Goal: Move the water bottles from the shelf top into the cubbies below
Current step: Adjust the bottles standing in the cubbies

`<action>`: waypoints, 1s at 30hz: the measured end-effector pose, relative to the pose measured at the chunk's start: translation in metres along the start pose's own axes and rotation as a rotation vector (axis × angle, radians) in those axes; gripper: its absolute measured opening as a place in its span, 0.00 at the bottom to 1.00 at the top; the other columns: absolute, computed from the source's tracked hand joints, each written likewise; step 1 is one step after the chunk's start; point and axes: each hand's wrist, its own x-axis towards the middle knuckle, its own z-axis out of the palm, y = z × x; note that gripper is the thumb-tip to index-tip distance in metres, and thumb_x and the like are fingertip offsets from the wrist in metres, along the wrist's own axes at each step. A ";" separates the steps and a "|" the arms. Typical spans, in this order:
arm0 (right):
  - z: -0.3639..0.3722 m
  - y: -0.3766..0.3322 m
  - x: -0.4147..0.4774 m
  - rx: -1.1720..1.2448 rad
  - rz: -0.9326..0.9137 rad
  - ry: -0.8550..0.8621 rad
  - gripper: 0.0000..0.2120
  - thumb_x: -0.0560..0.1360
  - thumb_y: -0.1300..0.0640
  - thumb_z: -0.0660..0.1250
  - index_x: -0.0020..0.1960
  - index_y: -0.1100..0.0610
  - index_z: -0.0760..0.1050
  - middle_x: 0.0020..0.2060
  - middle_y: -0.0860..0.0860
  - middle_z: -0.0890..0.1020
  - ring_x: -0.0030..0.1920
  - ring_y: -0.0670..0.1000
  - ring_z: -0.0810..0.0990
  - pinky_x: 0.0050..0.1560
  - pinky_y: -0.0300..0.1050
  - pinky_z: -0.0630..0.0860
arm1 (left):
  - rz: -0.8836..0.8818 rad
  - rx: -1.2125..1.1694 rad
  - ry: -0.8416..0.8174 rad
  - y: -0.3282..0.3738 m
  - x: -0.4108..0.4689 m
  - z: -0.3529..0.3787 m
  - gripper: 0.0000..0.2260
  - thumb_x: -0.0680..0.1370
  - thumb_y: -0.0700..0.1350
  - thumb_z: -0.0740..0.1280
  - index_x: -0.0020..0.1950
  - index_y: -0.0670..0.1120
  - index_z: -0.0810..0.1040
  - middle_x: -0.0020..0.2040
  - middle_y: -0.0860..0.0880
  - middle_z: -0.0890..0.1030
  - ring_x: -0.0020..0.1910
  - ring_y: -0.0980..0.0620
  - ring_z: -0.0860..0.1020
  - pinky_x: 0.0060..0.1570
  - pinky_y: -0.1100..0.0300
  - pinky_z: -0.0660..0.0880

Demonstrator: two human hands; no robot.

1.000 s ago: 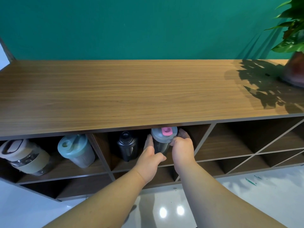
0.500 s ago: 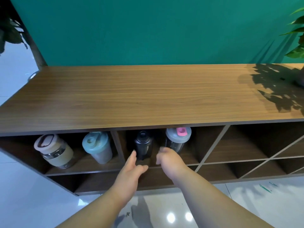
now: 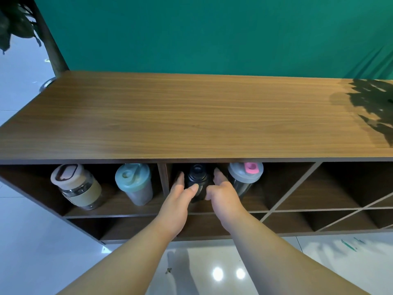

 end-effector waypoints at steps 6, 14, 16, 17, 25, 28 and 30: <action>0.002 -0.004 0.002 -0.009 0.003 -0.010 0.41 0.72 0.72 0.59 0.81 0.50 0.55 0.77 0.55 0.64 0.77 0.56 0.61 0.74 0.54 0.61 | -0.005 -0.025 0.017 -0.001 0.003 0.005 0.41 0.73 0.60 0.59 0.83 0.49 0.49 0.84 0.52 0.52 0.81 0.57 0.51 0.77 0.60 0.50; 0.001 -0.003 0.000 0.003 -0.045 -0.037 0.50 0.59 0.62 0.60 0.81 0.51 0.55 0.76 0.53 0.66 0.77 0.55 0.62 0.73 0.51 0.62 | -0.019 -0.045 -0.002 -0.005 0.002 0.003 0.51 0.65 0.68 0.62 0.83 0.50 0.49 0.84 0.54 0.51 0.81 0.59 0.50 0.82 0.51 0.49; 0.001 -0.002 0.003 0.007 -0.039 -0.035 0.49 0.59 0.62 0.60 0.81 0.50 0.56 0.77 0.54 0.66 0.77 0.55 0.62 0.74 0.53 0.61 | -0.017 -0.053 -0.004 -0.006 0.002 0.003 0.51 0.64 0.68 0.62 0.83 0.51 0.49 0.84 0.54 0.52 0.81 0.59 0.50 0.82 0.51 0.49; 0.001 -0.002 0.004 0.004 -0.031 -0.034 0.49 0.59 0.62 0.60 0.81 0.50 0.56 0.76 0.54 0.66 0.77 0.55 0.62 0.74 0.54 0.61 | -0.015 -0.052 -0.005 -0.007 0.002 0.003 0.51 0.64 0.68 0.62 0.83 0.51 0.49 0.84 0.54 0.52 0.81 0.59 0.50 0.82 0.51 0.49; 0.002 -0.001 0.003 -0.015 -0.033 -0.035 0.49 0.59 0.62 0.61 0.81 0.50 0.55 0.76 0.55 0.66 0.77 0.55 0.62 0.74 0.54 0.61 | 0.001 -0.016 -0.013 -0.006 0.001 0.004 0.44 0.71 0.62 0.62 0.82 0.51 0.49 0.84 0.53 0.51 0.81 0.58 0.50 0.81 0.55 0.49; 0.000 0.001 -0.001 -0.038 0.006 -0.039 0.46 0.65 0.64 0.62 0.81 0.51 0.53 0.76 0.56 0.65 0.76 0.56 0.62 0.72 0.52 0.62 | -0.004 0.014 -0.021 -0.006 -0.002 0.001 0.43 0.72 0.62 0.61 0.83 0.52 0.47 0.84 0.54 0.50 0.81 0.58 0.49 0.76 0.60 0.49; -0.001 0.005 -0.005 -0.112 0.075 -0.022 0.38 0.72 0.68 0.61 0.80 0.56 0.56 0.67 0.58 0.72 0.67 0.57 0.70 0.64 0.48 0.67 | -0.021 0.030 -0.036 -0.006 -0.009 -0.003 0.46 0.70 0.66 0.62 0.83 0.53 0.47 0.84 0.55 0.49 0.82 0.58 0.48 0.78 0.57 0.49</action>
